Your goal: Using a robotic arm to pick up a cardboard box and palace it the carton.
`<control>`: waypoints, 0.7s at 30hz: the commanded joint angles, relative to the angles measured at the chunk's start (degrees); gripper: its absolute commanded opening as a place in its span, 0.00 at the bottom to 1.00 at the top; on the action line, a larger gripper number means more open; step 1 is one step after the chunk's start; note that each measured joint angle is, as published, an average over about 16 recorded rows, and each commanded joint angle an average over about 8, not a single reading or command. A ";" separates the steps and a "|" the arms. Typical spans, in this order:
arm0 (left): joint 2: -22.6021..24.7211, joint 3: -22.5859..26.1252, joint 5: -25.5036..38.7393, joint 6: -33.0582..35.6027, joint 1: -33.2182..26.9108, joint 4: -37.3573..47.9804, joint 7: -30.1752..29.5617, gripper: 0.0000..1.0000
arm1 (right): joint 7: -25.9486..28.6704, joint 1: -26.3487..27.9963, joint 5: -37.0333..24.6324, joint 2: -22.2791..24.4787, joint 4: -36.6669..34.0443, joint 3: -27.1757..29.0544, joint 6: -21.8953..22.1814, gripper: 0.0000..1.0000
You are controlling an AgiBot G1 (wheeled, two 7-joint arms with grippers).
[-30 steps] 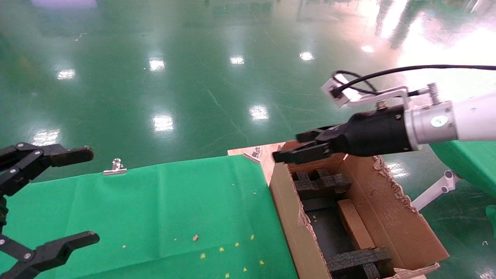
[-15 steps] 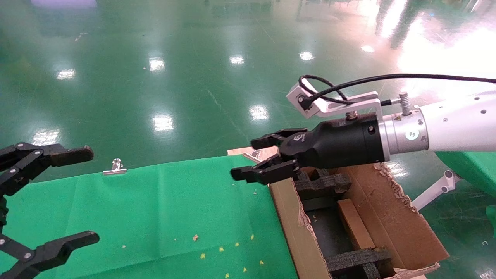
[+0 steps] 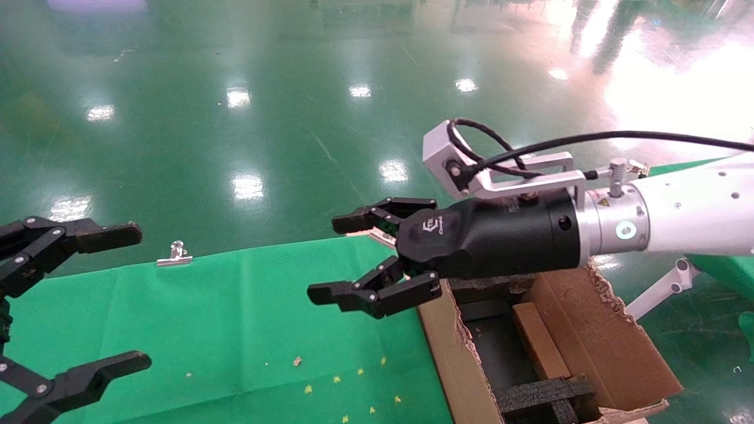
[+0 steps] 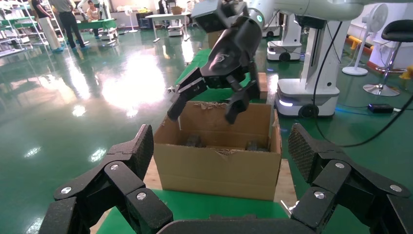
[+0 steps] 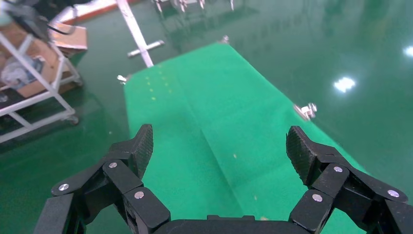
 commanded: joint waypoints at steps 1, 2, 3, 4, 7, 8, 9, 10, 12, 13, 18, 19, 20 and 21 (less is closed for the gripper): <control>0.00 0.00 0.00 0.00 0.00 0.00 0.00 1.00 | -1.02 -2.11 -0.11 -0.19 0.61 3.18 -0.95 1.00; 0.00 0.00 0.00 0.00 0.00 0.00 0.00 1.00 | -1.55 -3.20 -0.17 -0.29 0.92 4.81 -1.44 1.00; 0.00 0.00 0.00 0.00 0.00 0.00 0.00 1.00 | -2.05 -4.23 -0.22 -0.38 1.22 6.37 -1.91 1.00; 0.00 0.00 0.00 0.00 0.00 0.00 0.00 1.00 | -2.55 -5.27 -0.28 -0.47 1.51 7.92 -2.38 1.00; 0.00 0.00 0.00 0.00 0.00 0.00 0.00 1.00 | -4.08 -8.42 -0.44 -0.75 2.42 12.66 -3.80 1.00; 0.00 0.00 0.00 0.00 0.00 0.00 0.00 1.00 | -4.58 -9.45 -0.49 -0.84 2.72 14.22 -4.27 1.00; 0.00 0.00 0.00 0.00 0.00 0.00 0.00 1.00 | -5.05 -10.41 -0.54 -0.93 2.99 15.66 -4.70 1.00; 0.00 0.01 0.00 0.00 0.00 0.00 0.00 1.00 | -5.51 -11.36 -0.59 -1.02 3.27 17.09 -5.13 1.00; 0.00 0.01 0.00 0.00 0.00 0.00 0.00 1.00 | -6.44 -13.28 -0.69 -1.19 3.82 19.97 -6.00 1.00; 0.00 0.01 0.00 0.00 0.00 0.00 0.00 1.00 | -6.88 -14.20 -0.74 -1.27 4.08 21.36 -6.41 1.00; 0.00 0.01 -0.01 0.00 0.00 0.00 0.00 1.00 | -9.15 -18.88 -0.99 -1.69 5.43 28.39 -8.52 1.00; 0.00 0.01 -0.01 0.00 0.00 0.00 0.00 1.00 | -9.61 -19.83 -1.04 -1.77 5.70 29.83 -8.95 1.00; 0.00 0.01 -0.01 0.00 0.00 0.00 0.00 1.00 | -10.08 -20.79 -1.09 -1.86 5.97 31.27 -9.39 1.00; 0.00 0.01 -0.01 0.00 0.00 0.00 0.01 1.00 | -10.54 -21.74 -1.14 -1.94 6.25 32.70 -9.82 1.00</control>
